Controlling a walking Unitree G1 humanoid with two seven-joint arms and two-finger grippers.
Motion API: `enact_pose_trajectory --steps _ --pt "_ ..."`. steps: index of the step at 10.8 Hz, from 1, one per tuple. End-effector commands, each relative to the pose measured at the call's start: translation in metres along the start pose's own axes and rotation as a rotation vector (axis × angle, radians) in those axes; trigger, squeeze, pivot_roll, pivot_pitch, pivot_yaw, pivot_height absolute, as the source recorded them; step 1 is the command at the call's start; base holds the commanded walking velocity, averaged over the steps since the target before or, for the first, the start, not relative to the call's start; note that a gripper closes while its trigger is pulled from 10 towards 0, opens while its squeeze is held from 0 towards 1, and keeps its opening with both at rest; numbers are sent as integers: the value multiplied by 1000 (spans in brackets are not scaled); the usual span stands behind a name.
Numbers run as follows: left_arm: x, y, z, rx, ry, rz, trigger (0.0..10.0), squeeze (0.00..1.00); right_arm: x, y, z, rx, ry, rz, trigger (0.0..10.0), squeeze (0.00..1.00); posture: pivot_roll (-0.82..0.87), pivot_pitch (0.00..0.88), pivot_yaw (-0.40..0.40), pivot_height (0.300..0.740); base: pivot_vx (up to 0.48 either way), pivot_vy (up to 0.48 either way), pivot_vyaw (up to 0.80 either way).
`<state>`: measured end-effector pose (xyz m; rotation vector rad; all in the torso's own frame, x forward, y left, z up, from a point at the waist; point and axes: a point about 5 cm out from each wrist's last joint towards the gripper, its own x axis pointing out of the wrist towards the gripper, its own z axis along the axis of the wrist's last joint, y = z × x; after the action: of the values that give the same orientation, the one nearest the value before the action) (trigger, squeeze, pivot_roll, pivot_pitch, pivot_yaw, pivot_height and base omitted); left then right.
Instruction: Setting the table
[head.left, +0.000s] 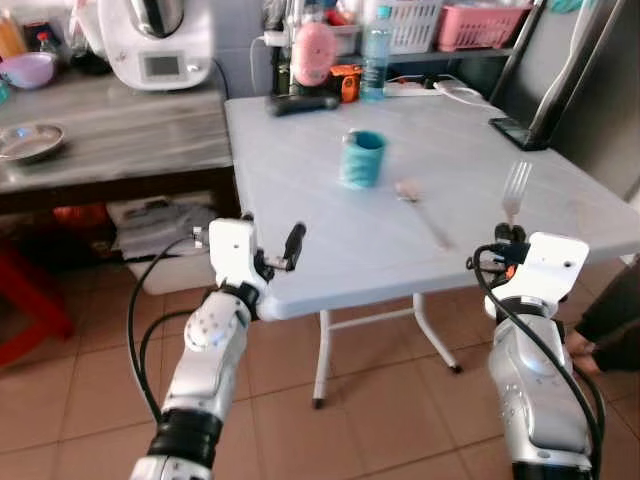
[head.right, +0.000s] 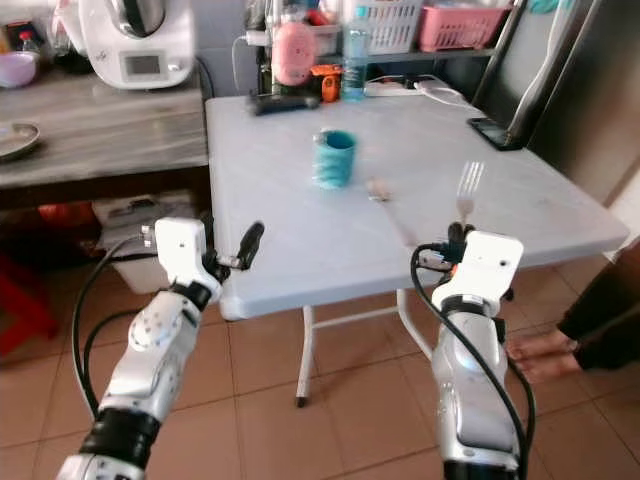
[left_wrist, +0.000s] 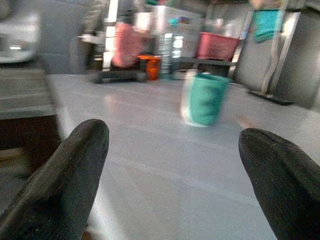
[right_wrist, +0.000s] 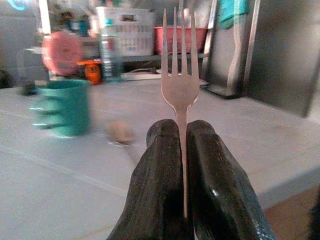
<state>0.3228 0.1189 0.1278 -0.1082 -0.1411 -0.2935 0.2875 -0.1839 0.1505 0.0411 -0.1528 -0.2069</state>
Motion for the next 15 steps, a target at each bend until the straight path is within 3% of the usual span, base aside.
enact_pose_trajectory --steps 1,6,15 --pt "0 3 0 6 1 1 10000 0 2 4 10 -1 -44 13 10000 0 36 23 -1 740 0 364 0" --pt "3 3 0 11 1 2 10000 0 2 2 10 -14 -52 10 10000 0 34 20 4 740 0 363 0" --pt "6 2 -1 14 3 0 10000 0 2 2 10 -18 -57 9 10000 0 28 20 8 740 0 382 444"
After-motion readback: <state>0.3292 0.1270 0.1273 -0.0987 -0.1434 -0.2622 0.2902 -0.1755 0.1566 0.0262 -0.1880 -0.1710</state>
